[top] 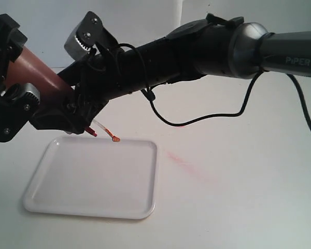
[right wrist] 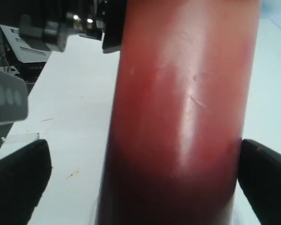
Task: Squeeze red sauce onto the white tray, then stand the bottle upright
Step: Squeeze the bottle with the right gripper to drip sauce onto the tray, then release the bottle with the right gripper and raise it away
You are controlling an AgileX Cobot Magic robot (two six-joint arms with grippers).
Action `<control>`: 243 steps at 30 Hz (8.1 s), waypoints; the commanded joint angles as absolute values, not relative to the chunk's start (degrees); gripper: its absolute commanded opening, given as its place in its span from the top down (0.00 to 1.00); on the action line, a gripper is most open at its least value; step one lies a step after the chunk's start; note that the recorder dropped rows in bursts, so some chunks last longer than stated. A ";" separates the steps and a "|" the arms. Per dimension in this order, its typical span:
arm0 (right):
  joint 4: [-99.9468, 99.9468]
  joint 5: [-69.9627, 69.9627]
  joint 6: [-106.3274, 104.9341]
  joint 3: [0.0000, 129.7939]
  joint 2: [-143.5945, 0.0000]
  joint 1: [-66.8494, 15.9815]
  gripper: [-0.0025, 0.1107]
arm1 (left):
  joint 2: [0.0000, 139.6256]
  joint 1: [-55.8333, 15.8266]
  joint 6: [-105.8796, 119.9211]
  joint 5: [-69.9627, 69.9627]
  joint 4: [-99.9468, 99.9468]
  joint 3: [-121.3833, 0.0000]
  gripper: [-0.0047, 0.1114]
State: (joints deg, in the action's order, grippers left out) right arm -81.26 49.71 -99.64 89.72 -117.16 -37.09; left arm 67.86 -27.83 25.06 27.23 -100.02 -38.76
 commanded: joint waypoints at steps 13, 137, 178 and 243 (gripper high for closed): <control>-81.97 47.27 -98.54 90.14 -117.74 -38.33 0.64 | 67.44 -28.06 24.20 28.69 -99.95 -39.74 0.96; -89.51 48.96 -98.46 90.14 -118.25 -37.78 0.05 | 67.44 -28.06 24.20 28.92 -99.95 -39.63 0.96; -93.43 55.65 -98.54 90.14 -108.93 -25.84 0.05 | 66.65 -28.06 24.09 30.83 -97.77 -39.63 0.96; -84.56 51.05 -95.08 90.14 -106.80 -12.68 0.05 | 66.65 -27.94 22.08 32.16 -80.91 -39.51 0.96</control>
State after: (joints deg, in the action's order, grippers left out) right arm -84.52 50.16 -96.02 90.14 -107.46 -13.29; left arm 67.75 -27.83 24.47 31.09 -80.94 -38.76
